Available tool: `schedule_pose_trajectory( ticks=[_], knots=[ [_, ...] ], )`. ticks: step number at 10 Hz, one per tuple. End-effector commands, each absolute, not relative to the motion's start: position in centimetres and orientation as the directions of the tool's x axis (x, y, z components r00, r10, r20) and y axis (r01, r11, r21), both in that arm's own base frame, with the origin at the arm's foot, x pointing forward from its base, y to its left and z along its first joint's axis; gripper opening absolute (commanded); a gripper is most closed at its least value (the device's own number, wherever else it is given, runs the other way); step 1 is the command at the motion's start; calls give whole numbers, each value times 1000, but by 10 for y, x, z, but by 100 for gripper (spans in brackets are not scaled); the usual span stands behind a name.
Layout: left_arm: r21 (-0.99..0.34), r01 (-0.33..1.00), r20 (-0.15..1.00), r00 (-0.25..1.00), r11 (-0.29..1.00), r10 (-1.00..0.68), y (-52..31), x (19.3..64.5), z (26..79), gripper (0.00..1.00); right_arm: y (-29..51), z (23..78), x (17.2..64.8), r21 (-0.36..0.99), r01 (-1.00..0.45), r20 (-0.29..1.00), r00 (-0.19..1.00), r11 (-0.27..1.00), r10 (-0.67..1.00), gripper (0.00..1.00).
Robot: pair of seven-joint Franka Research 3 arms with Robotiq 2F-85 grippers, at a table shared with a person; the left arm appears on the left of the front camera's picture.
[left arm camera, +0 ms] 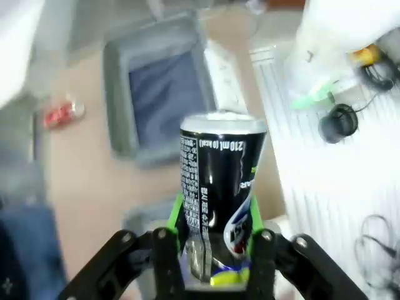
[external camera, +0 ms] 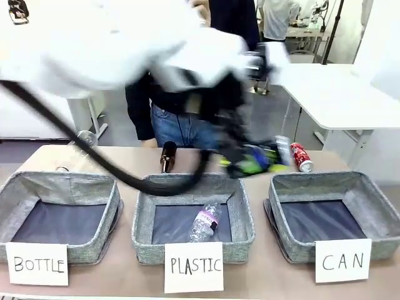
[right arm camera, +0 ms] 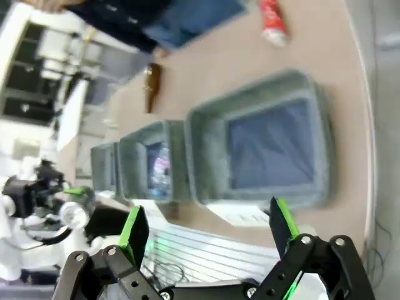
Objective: Sort the can waste into the basket.
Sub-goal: Pick up the can waste from the table and place it in the right Fabric basket.
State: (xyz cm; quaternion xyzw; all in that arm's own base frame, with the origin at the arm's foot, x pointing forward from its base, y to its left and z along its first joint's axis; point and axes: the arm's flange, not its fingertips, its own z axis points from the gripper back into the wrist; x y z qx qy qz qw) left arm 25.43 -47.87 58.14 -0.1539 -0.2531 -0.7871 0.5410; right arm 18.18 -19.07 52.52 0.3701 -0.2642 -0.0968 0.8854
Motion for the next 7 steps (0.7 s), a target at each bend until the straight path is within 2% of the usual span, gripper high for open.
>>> schedule_pose_trajectory(
  ticks=[1,4,7],
  knots=[
    [448,827,467,-540,-339,-700,-574,279,574,43,-161,541,211,729,-95,429,836,678,-344,100],
    [418,865,480,-470,-278,-741,-651,295,513,43,-161,541,211,729,-95,429,836,678,-344,100],
    [369,893,436,-410,-256,-801,-686,328,505,43,-161,541,211,729,-95,429,836,678,-344,100]
  ],
)
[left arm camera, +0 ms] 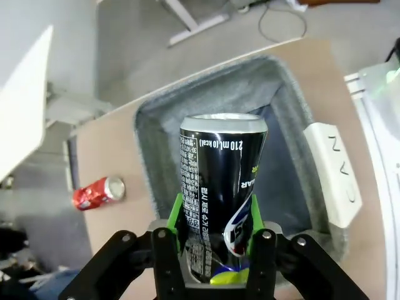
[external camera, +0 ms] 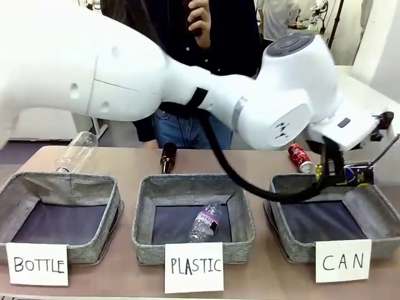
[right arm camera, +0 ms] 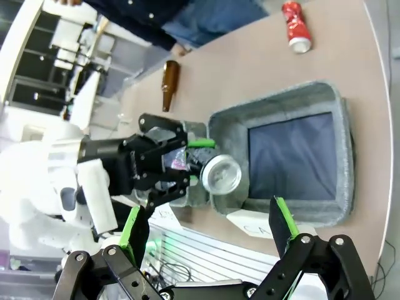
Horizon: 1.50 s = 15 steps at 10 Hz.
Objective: Sort the can waste into the basket.
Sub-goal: Pick up the can waste from the table and place it in the right Fabric basket.
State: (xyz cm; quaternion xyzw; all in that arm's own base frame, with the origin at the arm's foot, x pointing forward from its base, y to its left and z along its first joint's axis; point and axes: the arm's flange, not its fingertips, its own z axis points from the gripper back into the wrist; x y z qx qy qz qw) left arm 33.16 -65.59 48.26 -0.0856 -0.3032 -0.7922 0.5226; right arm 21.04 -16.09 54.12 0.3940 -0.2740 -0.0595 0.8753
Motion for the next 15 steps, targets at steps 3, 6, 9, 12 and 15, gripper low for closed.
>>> schedule_pose_trajectory(
  ticks=[3,6,9,12,15],
  knots=[
    [318,910,395,-382,-266,-836,-684,331,495,100,-161,541,211,729,-95,429,836,678,-344,100],
    [327,909,390,-379,-259,-839,-679,329,496,100,-161,541,211,729,-95,429,836,678,-344,100],
    [325,913,379,-366,-248,-850,-676,332,495,100,-161,541,211,729,-95,429,836,678,-344,100],
    [196,951,310,-290,-238,-905,-646,327,515,100,-158,544,220,724,-112,454,820,680,-349,100],
    [112,979,277,-194,-169,-941,-534,329,566,100,-117,558,278,756,-164,464,817,633,-342,100]
  ],
)
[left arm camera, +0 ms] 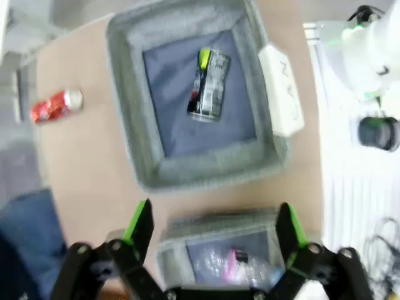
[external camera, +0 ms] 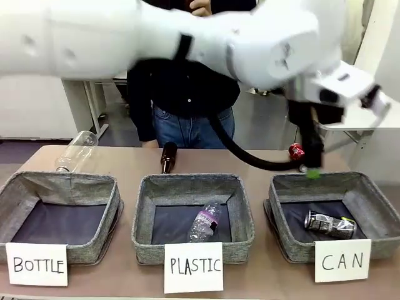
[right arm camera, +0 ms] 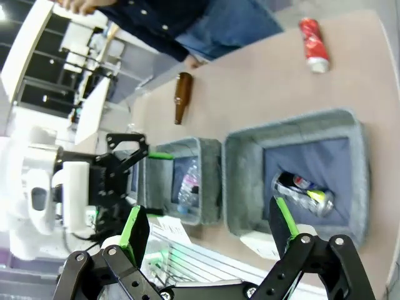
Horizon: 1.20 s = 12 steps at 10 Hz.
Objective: Sort the can waste into the basket.
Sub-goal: Pick up the can waste from the table and place it in the right Fabric basket.
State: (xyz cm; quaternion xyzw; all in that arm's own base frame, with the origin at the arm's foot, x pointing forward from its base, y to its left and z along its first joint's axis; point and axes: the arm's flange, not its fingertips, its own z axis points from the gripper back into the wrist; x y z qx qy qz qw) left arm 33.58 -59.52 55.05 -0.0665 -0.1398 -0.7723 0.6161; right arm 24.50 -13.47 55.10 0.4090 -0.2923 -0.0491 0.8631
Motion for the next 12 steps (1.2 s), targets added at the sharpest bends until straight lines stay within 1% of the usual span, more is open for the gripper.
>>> schedule_pose_trajectory(
  ticks=[1,2,4,5,6,7,8,9,10,11,12],
  knots=[
    [102,987,269,-145,-121,-952,-501,331,570,100,-100,562,294,755,-191,475,819,627,-322,100],
    [30,994,256,-114,-110,-960,-463,334,572,100,-79,566,312,761,-213,474,827,613,-302,100],
    [-17,1000,303,-8,-14,-953,-385,333,574,100,-35,573,344,786,-248,463,843,566,-274,100],
    [-31,997,346,72,65,-935,-344,331,576,100,-7,576,358,778,-244,458,852,579,-255,100],
    [-74,993,387,114,92,-915,-305,325,577,100,20,577,368,783,-273,452,867,559,-210,100],
    [-107,982,441,185,153,-878,-263,319,577,100,46,578,377,778,-288,450,876,559,-175,100],
    [-165,967,496,251,194,-831,-218,315,576,100,71,578,384,791,-304,437,889,531,-141,100],
    [-205,935,552,354,289,-755,-175,315,574,100,91,578,391,794,-303,424,898,526,-122,100],
    [-286,905,597,426,316,-679,-129,316,570,100,106,578,394,805,-309,400,913,506,-79,100],
    [-365,877,617,479,312,-625,-93,320,565,100,112,577,396,808,-310,390,919,501,-61,100],
    [-449,850,629,519,274,-580,-59,323,560,100,113,576,398,806,-297,385,920,512,-73,100]
  ],
)
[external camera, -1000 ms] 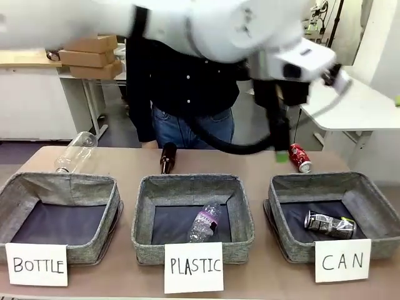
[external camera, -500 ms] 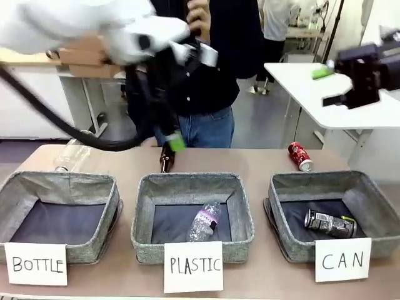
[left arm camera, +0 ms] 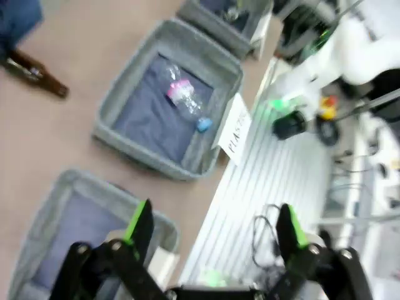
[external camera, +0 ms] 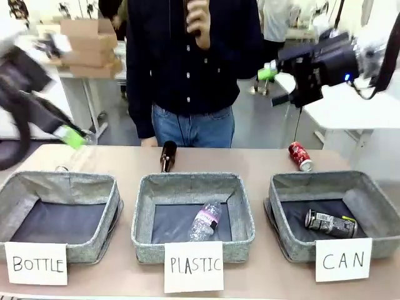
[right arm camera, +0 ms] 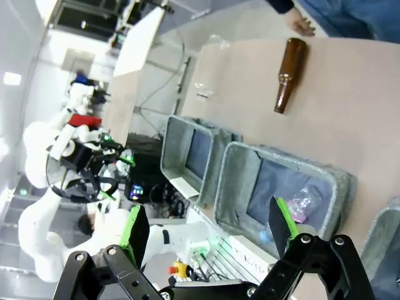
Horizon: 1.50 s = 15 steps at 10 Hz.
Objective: Sort the can waste into the basket.
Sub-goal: Pick up the can waste from the table and place it in the right Fabric basket.
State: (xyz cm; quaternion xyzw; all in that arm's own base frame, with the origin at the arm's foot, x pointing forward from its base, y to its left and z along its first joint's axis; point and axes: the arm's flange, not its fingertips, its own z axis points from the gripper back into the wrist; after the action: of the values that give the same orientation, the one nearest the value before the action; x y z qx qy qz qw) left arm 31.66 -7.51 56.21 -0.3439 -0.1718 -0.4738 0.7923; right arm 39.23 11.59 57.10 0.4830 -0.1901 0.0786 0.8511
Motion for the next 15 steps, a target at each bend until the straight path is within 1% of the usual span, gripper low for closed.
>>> schedule_pose_trajectory(
  ticks=[1,2,3,15],
  knots=[
    [-528,822,639,550,212,-538,-28,330,555,100,108,573,401,804,-281,379,921,524,-87,100],
    [-603,783,635,589,156,-501,0,349,542,100,116,571,392,792,-318,400,915,521,-50,100],
    [-456,844,619,529,283,-581,-40,317,556,100,116,571,392,792,-318,400,915,521,-50,100],
    [-456,844,619,529,283,-581,-40,317,556,100,116,571,392,792,-318,400,915,521,-50,100]
  ],
)
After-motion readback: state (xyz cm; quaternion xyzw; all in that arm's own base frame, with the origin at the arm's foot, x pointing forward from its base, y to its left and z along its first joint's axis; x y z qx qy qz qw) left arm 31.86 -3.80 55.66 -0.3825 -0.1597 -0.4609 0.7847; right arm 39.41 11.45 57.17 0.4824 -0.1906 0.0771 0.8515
